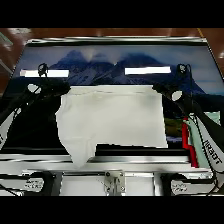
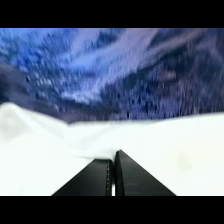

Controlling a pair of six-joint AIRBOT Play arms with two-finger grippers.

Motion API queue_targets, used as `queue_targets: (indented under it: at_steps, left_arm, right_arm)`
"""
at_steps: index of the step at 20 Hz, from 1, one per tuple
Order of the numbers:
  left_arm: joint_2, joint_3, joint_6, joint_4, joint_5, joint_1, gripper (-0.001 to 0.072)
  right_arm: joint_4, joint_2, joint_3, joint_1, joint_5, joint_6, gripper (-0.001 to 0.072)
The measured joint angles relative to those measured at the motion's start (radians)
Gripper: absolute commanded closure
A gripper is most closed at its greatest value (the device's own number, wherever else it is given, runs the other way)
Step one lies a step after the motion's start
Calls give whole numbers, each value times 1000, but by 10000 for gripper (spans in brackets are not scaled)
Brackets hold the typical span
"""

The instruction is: Fold the shirts.

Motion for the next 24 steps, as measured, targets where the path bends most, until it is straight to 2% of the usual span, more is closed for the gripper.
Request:
queue_targets:
  at_steps: [5, 8, 12, 17, 24]
  left_arm:
    - [-11, 0, -30, 260, -311, 11, 675]
    - [-16, 0, -54, 350, -398, 16, 675]
    - [-28, 0, -81, 393, -427, 16, 675]
    - [-32, 16, -127, 409, -418, 30, 674]
    - [-35, 61, -146, 424, -416, 65, 674]
  right_arm:
    - [-48, 2, 0, -57, 286, 72, 654]
    - [-117, 2, -1, -97, 438, 120, 654]
    - [-184, -2, -1, -120, 538, 160, 653]
    - [-193, -32, -1, -119, 605, 176, 653]
    - [-188, -58, -1, -127, 588, 197, 653]
